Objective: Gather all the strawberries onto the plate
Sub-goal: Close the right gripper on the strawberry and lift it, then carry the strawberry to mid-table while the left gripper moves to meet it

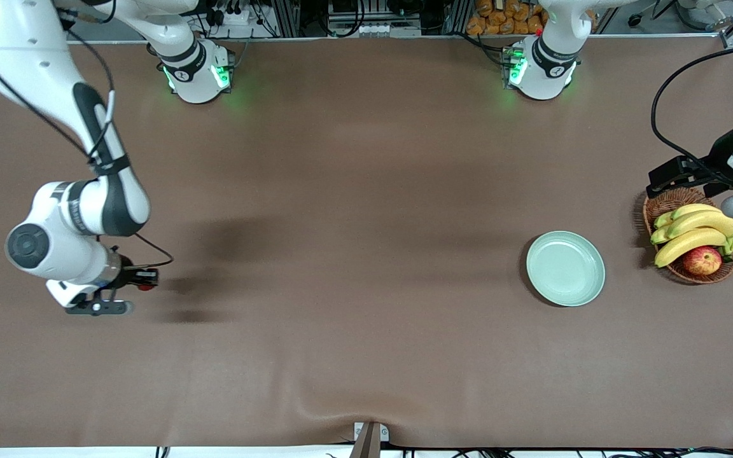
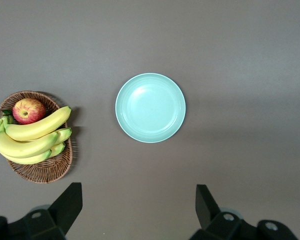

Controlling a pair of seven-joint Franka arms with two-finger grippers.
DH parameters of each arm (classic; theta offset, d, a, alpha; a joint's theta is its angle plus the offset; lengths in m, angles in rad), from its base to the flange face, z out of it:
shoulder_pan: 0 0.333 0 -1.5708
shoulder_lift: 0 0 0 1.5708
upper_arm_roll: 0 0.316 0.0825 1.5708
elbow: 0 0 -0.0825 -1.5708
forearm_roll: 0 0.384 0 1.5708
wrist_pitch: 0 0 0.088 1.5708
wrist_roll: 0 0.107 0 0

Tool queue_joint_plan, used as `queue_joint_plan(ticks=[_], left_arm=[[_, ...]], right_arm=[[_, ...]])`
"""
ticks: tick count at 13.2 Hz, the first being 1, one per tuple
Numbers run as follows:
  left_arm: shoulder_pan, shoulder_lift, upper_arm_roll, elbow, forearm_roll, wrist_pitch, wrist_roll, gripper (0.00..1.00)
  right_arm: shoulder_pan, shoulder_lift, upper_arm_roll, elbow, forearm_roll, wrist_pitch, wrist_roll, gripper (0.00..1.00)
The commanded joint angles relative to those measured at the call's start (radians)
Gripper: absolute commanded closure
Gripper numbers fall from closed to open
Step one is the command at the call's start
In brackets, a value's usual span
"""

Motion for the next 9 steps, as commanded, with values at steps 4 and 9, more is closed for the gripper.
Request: queue_joint_plan(ticks=[4, 9], left_arm=[[-0.005, 0.006, -0.006, 0.008, 0.022, -0.006, -0.001, 0.0], [-0.005, 0.009, -0.006, 0.008, 0.019, -0.004, 0.001, 0.0]], right_arm=[[0.26, 0.039, -0.009, 0.127, 0.145, -0.007, 0.006, 1.0], [0.45, 0.235, -0.009, 0.343, 0.238, 0.003, 0.193, 1.0]])
